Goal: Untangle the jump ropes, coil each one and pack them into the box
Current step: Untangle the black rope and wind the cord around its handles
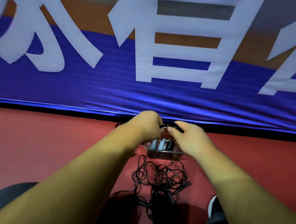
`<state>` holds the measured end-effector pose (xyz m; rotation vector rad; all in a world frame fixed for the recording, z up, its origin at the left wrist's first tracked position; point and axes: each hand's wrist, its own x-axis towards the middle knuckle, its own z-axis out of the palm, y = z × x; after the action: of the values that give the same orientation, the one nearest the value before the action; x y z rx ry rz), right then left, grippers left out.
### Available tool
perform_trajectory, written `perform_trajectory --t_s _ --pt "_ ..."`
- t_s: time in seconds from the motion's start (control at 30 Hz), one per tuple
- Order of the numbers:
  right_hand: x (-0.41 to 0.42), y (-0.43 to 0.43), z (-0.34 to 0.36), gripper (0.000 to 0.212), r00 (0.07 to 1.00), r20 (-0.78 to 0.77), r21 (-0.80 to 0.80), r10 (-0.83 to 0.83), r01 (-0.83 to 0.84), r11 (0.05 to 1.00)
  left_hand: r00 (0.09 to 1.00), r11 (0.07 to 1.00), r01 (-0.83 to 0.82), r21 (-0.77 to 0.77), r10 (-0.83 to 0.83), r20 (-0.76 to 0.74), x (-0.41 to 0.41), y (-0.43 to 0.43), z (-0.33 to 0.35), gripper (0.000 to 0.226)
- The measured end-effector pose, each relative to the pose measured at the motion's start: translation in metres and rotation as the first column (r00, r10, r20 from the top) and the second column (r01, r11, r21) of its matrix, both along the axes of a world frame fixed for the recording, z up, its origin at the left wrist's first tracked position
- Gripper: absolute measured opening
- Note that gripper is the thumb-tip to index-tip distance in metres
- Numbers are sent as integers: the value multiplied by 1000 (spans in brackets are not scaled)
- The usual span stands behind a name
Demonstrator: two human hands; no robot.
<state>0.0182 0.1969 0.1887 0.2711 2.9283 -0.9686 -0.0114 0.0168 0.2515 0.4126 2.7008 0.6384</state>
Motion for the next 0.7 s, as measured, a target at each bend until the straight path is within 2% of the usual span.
perform_trajectory --t_s 0.03,0.1,0.2,0.3,0.37,0.4,0.53,0.6,0.7 --pt "1 1 -1 44 1000 -10 10 -13 13 1000 998 999 0 45 -3 59 1 -1 1 9" --pt "1 1 1 39 1000 -22 40 -14 15 999 981 995 3 99 -23 195 4 -2 2 14" --pt "3 0 5 30 1000 -21 54 -2 3 999 945 998 30 64 -49 323 9 0 -3 18" --pt "4 -1 8 29 1000 -6 46 -13 13 999 970 993 97 -66 -80 228 15 3 -7 9" --pt "4 1 9 28 1000 -11 30 -29 29 999 988 977 123 -173 -104 114 17 4 -10 16" --pt "3 2 10 27 999 -22 17 -36 36 999 991 977 117 -177 -102 87 16 4 -11 18" --pt "5 5 13 18 996 -55 -69 -64 60 996 967 990 134 -38 -122 225 12 4 -6 27" --pt "7 5 16 18 996 -62 -101 -70 63 993 949 976 216 -34 -202 240 10 2 2 28" --pt "8 4 19 17 993 -93 -114 -72 62 992 944 959 275 -74 -254 210 6 1 3 17"
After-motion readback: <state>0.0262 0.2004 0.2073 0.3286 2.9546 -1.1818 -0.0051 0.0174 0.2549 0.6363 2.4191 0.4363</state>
